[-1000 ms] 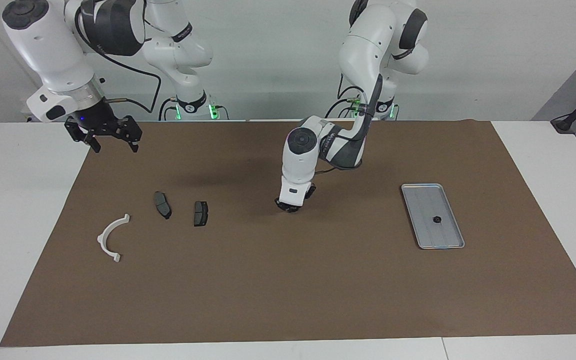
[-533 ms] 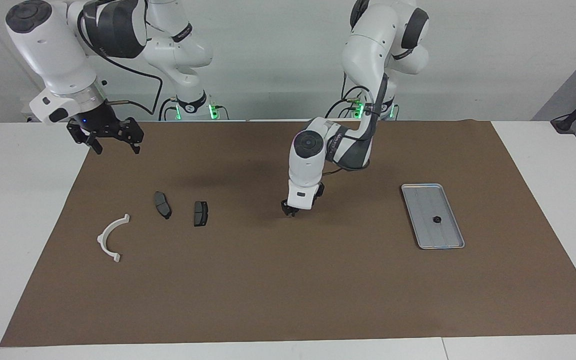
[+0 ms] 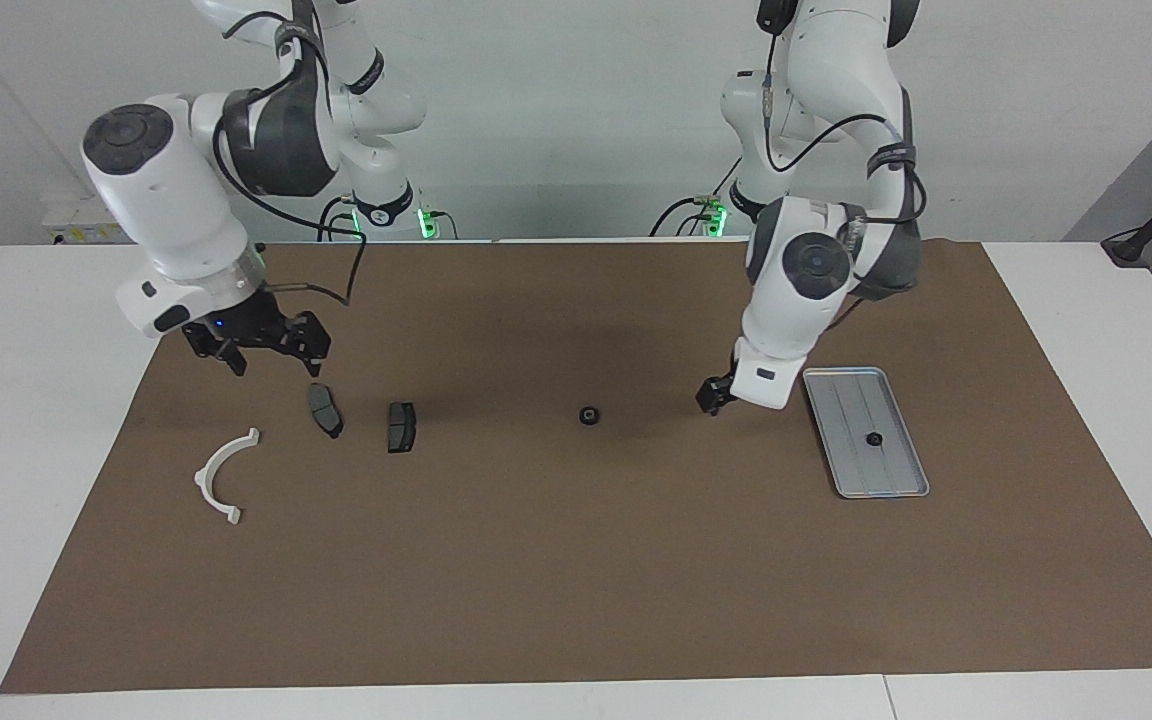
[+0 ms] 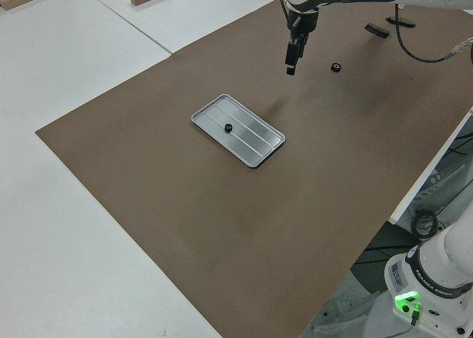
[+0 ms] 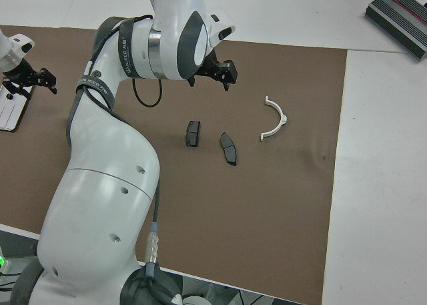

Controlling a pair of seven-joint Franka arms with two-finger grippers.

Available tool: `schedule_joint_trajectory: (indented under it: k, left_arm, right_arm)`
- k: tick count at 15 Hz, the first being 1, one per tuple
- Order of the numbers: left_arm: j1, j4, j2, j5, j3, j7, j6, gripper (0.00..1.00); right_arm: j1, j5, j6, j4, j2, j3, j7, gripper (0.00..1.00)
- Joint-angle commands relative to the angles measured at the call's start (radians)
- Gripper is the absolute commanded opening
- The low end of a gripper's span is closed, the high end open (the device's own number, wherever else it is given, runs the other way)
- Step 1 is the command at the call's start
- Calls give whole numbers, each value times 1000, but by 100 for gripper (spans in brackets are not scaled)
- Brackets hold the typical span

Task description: Place bearing gear from tray to pile

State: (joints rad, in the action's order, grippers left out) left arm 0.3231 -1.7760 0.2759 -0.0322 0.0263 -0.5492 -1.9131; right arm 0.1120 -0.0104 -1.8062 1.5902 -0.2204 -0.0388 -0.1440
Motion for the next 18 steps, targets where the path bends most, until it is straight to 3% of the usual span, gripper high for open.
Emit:
schedule_joint_trajectory:
  k: [1,2,4,8,12,18]
  left_arm:
    - [-131,-98,-57,0,-12,228,-36,100]
    - [-192,-111,-57,0,-14,336,-62,100]
    - [-254,-160,-66,0,-12,448,-153,89]
    - [-274,-230,-40,3,-9,456,-303,70]
    - [-308,-230,-21,81,-9,498,-314,60]
    - [-338,-234,0,91,-9,523,-372,59]
  right_arm:
    - [96,-6,-7,-148,-152,2,-168,100]
    - [144,-6,-31,-157,-178,2,-249,100]
    - [249,-5,-79,-159,-226,2,-404,100]
    - [406,10,-140,-164,-307,2,-641,100]
    - [437,61,-213,-157,-335,33,-640,100]
    - [480,56,-245,-138,-343,60,-536,100]
